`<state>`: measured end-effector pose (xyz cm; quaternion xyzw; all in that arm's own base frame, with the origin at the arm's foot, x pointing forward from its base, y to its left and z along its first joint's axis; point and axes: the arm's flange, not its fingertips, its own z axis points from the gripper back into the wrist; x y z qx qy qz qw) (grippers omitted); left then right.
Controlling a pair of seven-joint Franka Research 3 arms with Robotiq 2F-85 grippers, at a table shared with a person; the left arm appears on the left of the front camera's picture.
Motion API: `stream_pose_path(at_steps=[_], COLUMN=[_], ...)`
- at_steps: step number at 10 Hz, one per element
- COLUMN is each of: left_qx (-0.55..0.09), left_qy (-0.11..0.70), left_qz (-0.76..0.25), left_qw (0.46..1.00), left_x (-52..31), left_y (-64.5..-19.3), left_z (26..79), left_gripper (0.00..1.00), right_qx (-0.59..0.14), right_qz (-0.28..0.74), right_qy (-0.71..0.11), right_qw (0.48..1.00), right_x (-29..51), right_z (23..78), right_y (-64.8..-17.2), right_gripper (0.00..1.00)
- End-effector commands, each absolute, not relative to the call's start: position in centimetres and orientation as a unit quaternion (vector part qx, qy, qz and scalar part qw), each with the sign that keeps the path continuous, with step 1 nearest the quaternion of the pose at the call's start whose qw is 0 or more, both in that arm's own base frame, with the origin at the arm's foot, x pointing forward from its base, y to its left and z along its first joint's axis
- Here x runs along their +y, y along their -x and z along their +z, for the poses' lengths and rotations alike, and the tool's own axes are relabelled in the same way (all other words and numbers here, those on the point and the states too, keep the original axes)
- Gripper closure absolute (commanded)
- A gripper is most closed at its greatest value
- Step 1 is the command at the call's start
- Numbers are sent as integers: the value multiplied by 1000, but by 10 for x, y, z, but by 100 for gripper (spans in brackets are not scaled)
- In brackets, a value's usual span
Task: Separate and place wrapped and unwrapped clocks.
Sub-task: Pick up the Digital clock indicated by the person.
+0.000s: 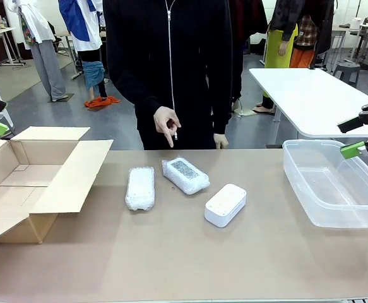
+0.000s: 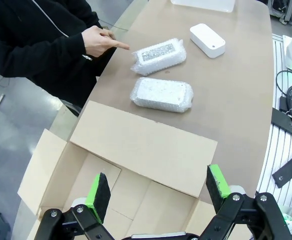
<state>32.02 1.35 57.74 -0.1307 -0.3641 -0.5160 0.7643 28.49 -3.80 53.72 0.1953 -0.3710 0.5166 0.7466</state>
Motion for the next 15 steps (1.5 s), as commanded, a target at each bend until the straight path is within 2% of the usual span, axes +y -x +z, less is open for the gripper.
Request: stream_pose_path(at_steps=[1, 11, 15], left_qx=[-372, -366, -340], left_qy=[134, 133, 103], left_qz=[-523, -516, -490], left_qw=[755, 763, 796], left_x=[15, 13, -62], left_y=[-323, -320, -308], left_z=[576, 578, 614], left_gripper=[0, 0, 0], right_qx=[-375, -375, -375], right_qz=[523, 523, 523], right_qy=[-204, -204, -204], right_qw=[737, 737, 737], right_x=[-38, -38, -38], right_z=[538, 538, 538], right_y=[-288, -288, -288], right_gripper=[0, 0, 0])
